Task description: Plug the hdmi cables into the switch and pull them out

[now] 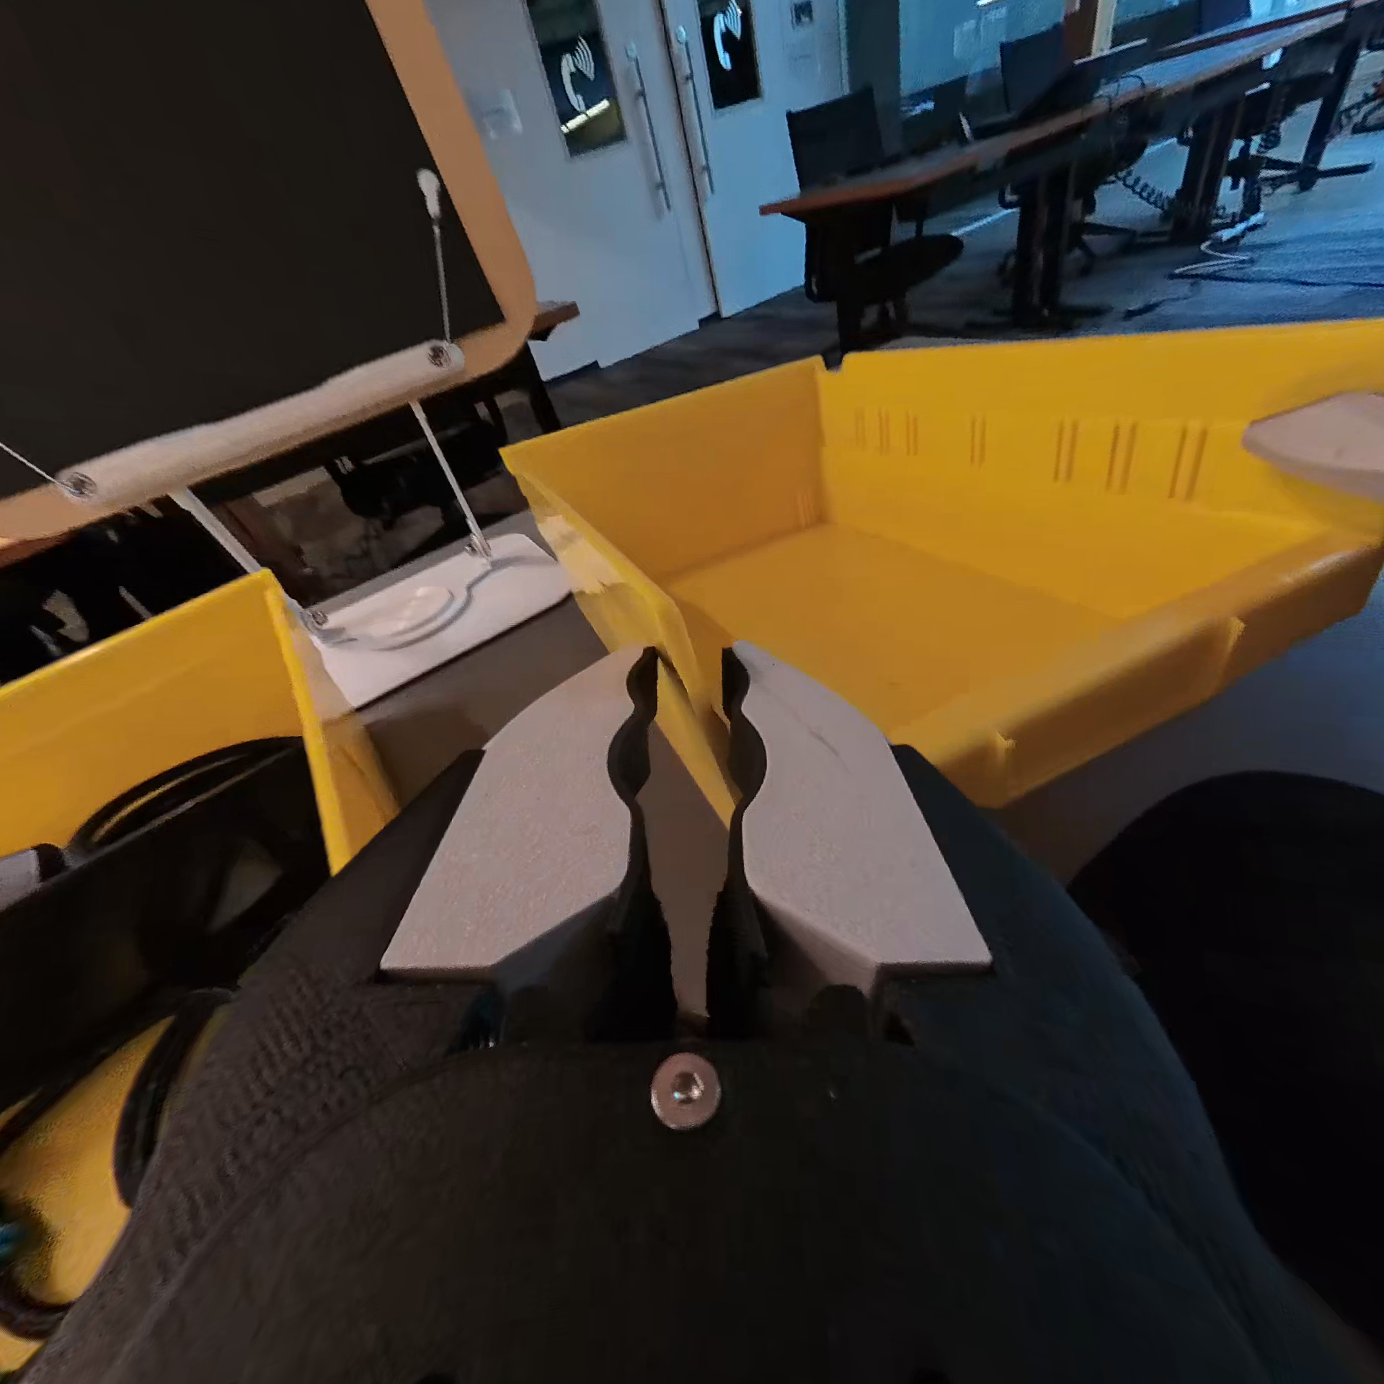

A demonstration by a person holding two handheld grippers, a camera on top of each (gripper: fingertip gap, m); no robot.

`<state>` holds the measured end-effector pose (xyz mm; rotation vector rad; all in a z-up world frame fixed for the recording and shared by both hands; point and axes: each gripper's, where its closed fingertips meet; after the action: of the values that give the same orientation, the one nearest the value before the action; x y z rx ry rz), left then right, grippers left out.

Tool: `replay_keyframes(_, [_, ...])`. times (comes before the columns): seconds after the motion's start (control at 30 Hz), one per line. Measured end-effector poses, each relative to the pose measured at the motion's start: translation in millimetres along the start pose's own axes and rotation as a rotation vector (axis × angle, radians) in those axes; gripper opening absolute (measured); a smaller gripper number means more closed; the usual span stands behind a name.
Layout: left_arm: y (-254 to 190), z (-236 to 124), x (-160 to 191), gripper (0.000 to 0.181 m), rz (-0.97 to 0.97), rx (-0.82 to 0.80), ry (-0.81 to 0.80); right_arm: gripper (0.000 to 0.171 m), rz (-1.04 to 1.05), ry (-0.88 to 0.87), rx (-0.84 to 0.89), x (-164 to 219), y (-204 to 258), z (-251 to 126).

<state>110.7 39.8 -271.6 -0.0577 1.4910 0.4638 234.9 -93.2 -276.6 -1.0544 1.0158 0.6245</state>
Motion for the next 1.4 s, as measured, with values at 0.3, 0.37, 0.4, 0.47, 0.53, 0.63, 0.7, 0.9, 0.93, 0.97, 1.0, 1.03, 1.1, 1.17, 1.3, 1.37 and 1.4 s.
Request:
replay_keyframes(0.3, [-28.6, -4.3, 20.3, 0.048, -0.069, 0.176, 0.091, 0.026, -0.138, 0.116, -0.078, 28.4, -5.2, -1.7])
replay_keyframes(0.37, [-32.2, -11.4, 15.6, 0.057, -0.074, 0.219, 0.086, 0.045, -0.254, 0.047, -0.061, 14.9, -11.7, -2.5])
replay_keyframes(0.4, [-33.0, -18.0, 10.1, 0.060, -0.072, 0.246, 0.069, 0.053, -0.307, 0.011, -0.063, 5.4, -11.6, -3.4])
replay_keyframes(0.47, [-26.1, -35.6, -3.2, 0.061, -0.053, 0.266, 0.023, 0.061, -0.376, -0.035, -0.099, -12.1, -2.8, -5.3])
replay_keyframes(0.53, [-6.6, -56.4, -13.0, 0.061, -0.001, 0.244, -0.005, 0.064, -0.423, -0.063, -0.186, -25.0, 17.4, -6.2])
replay_keyframes(0.63, [41.1, -87.9, -2.2, 0.060, 0.156, 0.166, 0.072, 0.061, -0.535, -0.029, -0.390, -25.2, 58.8, -6.5])
replay_keyframes(0.7, [72.4, -109.4, 27.1, 0.063, 0.330, 0.155, 0.212, 0.064, -0.590, 0.081, -0.556, -5.7, 87.1, -7.4])
replay_keyframes(0.9, [126.9, -137.2, 76.4, 0.076, 0.608, 0.160, 0.369, 0.056, -0.685, 0.206, -0.691, 23.8, 121.3, 9.5])
replay_keyframes(0.93, [129.7, -136.3, 82.6, 0.073, 0.618, 0.180, 0.394, 0.052, -0.699, 0.220, -0.709, 25.8, 124.6, 11.7])
replay_keyframes(0.97, [136.0, -134.8, 89.1, 0.068, 0.651, 0.182, 0.431, 0.048, -0.728, 0.243, -0.722, 28.7, 126.4, 13.7])
replay_keyframes(1.0, [144.2, -133.3, 95.9, 0.062, 0.708, 0.178, 0.477, 0.044, -0.766, 0.270, -0.730, 32.1, 126.5, 15.6])
replay_keyframes(1.03, [147.1, -132.7, 104.3, 0.057, 0.750, 0.205, 0.519, 0.042, -0.805, 0.304, -0.733, 36.0, 125.3, 16.9])
replay_keyframes(1.1, [147.7, -132.5, 116.2, 0.037, 0.752, 0.226, 0.562, 0.033, -0.830, 0.358, -0.713, 41.9, 120.7, 18.2])
replay_keyframes(1.17, [153.8, -134.4, 117.0, 0.037, 0.741, 0.201, 0.555, 0.034, -0.861, 0.419, -0.650, 49.8, 103.5, 17.8])
replay_keyframes(1.3, [177.2, -150.2, 121.3, 0.038, 0.724, 0.163, 0.577, 0.036, -0.877, 0.517, -0.558, 67.7, 61.7, 6.4])
replay_keyframes(1.37, [190.4, -161.6, 123.4, 0.039, 0.723, 0.141, 0.602, 0.035, -0.901, 0.565, -0.519, 76.0, 40.6, -2.2])
replay_keyframes(1.4, [197.1, -168.2, 124.5, 0.039, 0.727, 0.127, 0.618, 0.036, -0.905, 0.583, -0.503, 79.6, 31.3, -6.5])
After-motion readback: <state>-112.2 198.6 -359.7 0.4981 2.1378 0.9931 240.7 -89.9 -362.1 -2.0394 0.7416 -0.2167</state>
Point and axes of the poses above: each gripper's, where its closed fingertips meet, z out along the fingers, x out of its underside, y = z × x across the jaws, and after that the axes turned 14 degrees about -y, right-handed
